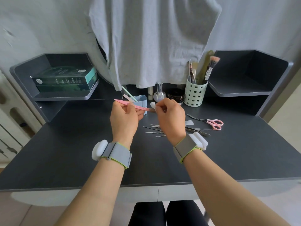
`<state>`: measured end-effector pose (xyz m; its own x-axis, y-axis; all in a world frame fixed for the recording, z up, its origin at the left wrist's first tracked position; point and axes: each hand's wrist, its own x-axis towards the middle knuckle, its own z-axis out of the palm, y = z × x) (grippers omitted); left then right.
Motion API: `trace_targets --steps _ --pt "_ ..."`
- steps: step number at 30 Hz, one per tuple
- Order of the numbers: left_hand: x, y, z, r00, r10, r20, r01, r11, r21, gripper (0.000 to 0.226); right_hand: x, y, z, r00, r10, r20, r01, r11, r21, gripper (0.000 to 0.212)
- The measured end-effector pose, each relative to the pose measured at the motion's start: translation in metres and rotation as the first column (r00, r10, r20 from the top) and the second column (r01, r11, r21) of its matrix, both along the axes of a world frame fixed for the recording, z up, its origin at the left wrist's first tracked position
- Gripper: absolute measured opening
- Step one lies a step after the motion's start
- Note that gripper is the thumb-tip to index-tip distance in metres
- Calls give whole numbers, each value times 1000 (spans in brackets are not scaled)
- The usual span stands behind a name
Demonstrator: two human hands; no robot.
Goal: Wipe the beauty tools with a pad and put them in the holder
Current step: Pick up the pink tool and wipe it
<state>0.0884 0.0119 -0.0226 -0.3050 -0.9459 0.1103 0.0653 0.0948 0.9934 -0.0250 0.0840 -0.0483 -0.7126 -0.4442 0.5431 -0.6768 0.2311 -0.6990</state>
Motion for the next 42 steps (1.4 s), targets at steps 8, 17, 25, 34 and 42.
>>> trace_targets --steps 8,17,25,34,42 --pt "3 4 2 1000 1 -18 -1 1000 1 13 -5 3 -4 997 -36 70 36 999 10 10" --pt "8 -2 -1 999 39 -18 -40 997 -66 7 -12 6 -7 987 -61 147 65 998 -21 10" --pt "14 -2 -5 998 54 -32 -56 997 -54 12 -12 10 1 978 -75 195 87 995 -54 10" --pt "14 -1 -5 999 41 -24 -42 998 -47 13 -5 13 5 972 -46 230 65 995 -75 11" --pt "14 1 -8 996 54 -72 -56 998 -26 16 -3 14 9 968 -27 248 51 994 -92 11"
